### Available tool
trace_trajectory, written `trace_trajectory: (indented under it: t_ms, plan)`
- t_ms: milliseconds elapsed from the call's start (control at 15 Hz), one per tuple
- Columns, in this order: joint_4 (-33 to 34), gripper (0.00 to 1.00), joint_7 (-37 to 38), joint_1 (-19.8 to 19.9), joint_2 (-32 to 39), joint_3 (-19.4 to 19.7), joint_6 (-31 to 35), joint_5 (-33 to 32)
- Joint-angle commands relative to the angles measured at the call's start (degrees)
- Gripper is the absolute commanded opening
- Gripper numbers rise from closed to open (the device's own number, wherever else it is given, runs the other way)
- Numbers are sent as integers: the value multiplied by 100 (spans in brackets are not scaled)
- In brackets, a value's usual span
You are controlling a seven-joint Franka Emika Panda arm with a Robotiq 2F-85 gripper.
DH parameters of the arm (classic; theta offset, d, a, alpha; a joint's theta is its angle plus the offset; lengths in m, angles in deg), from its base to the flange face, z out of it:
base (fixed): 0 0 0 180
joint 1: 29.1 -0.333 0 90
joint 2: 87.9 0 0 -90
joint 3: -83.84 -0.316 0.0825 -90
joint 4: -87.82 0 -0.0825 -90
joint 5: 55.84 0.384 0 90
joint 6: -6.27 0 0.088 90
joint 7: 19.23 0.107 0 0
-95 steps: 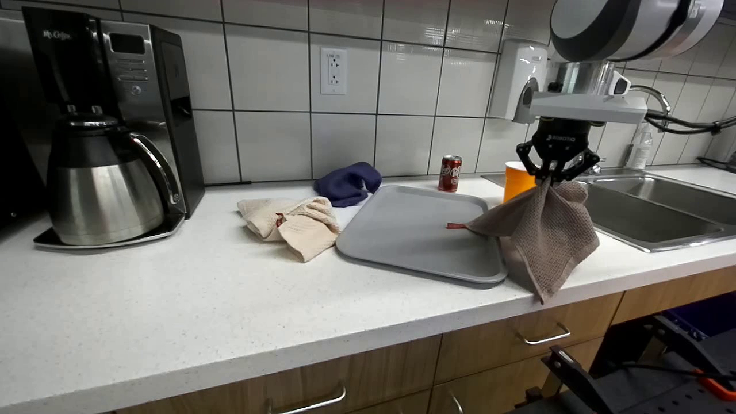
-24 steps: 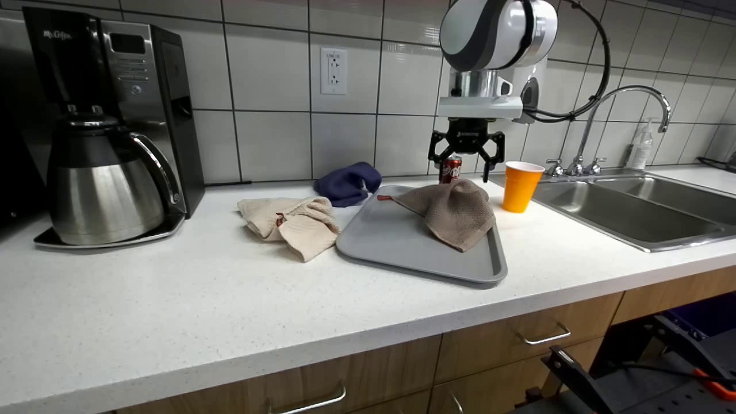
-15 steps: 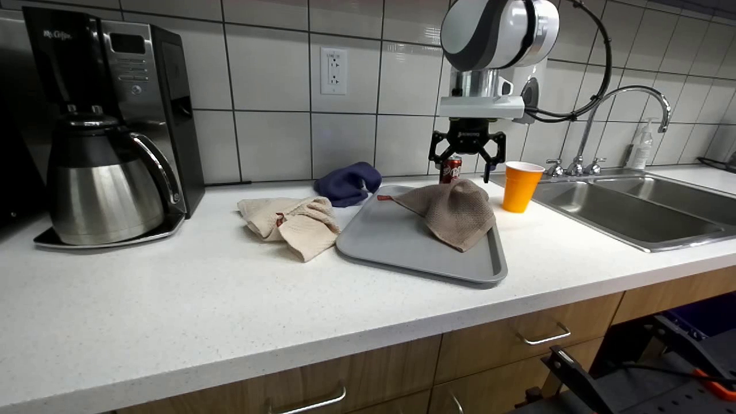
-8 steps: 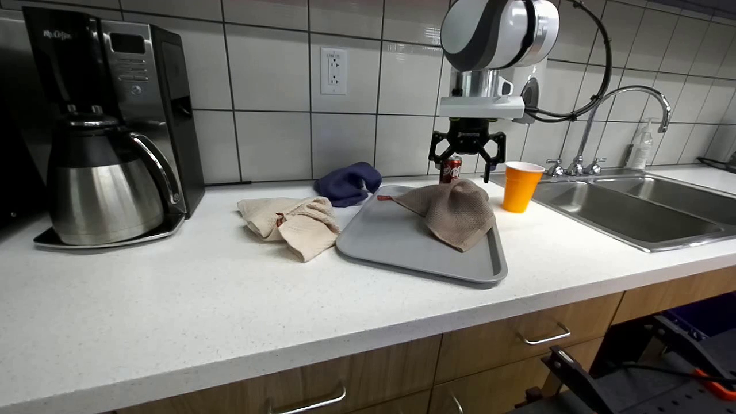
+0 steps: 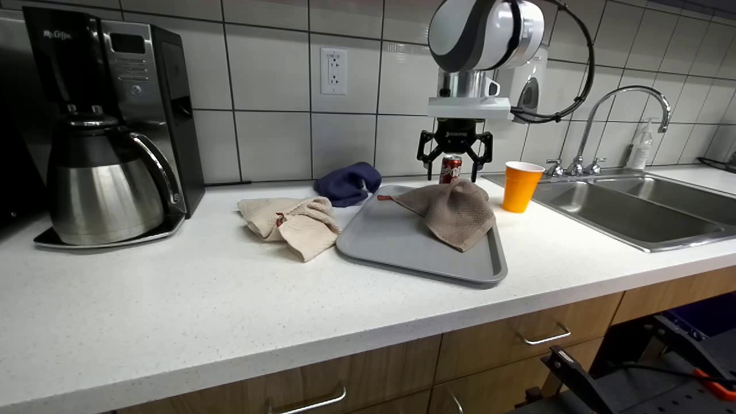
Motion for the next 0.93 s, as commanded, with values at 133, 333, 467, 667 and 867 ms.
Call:
trace_trajectory:
  t_ms: [133,333,467,667,867]
  plan:
    - [708,100,-14,-61,420,-62,-35,25]
    - [1017,100,-54,-88,627,-104,-28,78]
    - [1188,100,-102,-104,763,-138,8,133]
    - [1400,100,-63,-202,930,-161,119,137]
    - [1578,100,-85,-260,1104,-209,305,205]
